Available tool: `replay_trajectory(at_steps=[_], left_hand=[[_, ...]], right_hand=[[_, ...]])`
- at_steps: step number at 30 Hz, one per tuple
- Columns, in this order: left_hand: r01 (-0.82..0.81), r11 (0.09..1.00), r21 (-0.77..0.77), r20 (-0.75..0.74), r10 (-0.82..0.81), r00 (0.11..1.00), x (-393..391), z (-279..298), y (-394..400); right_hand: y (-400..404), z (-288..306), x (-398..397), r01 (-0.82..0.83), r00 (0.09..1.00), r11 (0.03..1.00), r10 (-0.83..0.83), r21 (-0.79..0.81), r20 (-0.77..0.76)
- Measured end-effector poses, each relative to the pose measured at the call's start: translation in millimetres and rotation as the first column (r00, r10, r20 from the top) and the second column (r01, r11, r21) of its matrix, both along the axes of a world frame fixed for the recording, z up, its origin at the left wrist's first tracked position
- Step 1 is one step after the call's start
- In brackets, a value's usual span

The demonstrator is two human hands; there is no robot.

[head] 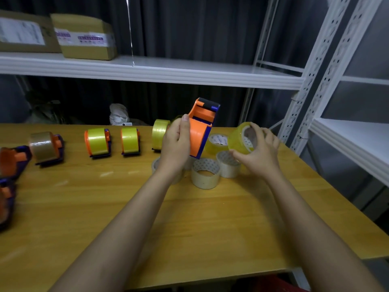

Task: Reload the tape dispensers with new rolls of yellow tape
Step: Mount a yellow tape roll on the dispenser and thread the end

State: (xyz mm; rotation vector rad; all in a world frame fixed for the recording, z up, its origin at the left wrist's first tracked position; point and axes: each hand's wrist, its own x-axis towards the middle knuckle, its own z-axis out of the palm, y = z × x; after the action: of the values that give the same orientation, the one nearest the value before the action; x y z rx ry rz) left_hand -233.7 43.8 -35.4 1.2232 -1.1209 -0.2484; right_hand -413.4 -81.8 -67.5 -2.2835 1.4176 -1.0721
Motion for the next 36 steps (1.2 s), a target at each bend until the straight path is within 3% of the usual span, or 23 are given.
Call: replay_trajectory(at_steps=[5,9,12,17,23,28,33,36], left_hand=[[-0.047,0.999,-0.004,-0.010,0.047,0.999,18,4,16],[-0.130,0.992,0.005,-0.023,0.130,0.991,39,5,37],[-0.189,0.982,0.016,-0.001,0.189,0.982,54,0,52],[-0.259,0.966,-0.005,0.014,0.259,0.966,84,-11,80],[-0.311,0.950,0.036,0.065,0.308,0.949,105,-34,98],[-0.317,0.943,0.097,0.083,0.310,0.947,121,-55,100],[-0.284,0.957,0.063,0.110,0.276,0.955,128,-55,92],[-0.261,0.964,0.054,0.067,0.257,0.964,130,-63,88]], right_hand=[[26,4,42,-0.274,0.915,0.960,0.244,0.050,0.320],[55,6,84,-0.522,0.704,0.850,0.388,0.063,0.595],[72,-3,114,-0.657,0.560,0.745,0.375,0.120,0.739],[102,-22,164,-0.731,0.428,0.666,0.277,0.149,0.860],[135,-41,204,-0.802,0.397,0.562,0.248,0.202,0.884],[140,-53,209,-0.786,0.457,0.569,0.272,0.241,0.847],[128,-61,213,-0.821,0.411,0.522,0.257,0.232,0.875],[124,-66,218,-0.797,0.476,0.534,0.267,0.282,0.838]])
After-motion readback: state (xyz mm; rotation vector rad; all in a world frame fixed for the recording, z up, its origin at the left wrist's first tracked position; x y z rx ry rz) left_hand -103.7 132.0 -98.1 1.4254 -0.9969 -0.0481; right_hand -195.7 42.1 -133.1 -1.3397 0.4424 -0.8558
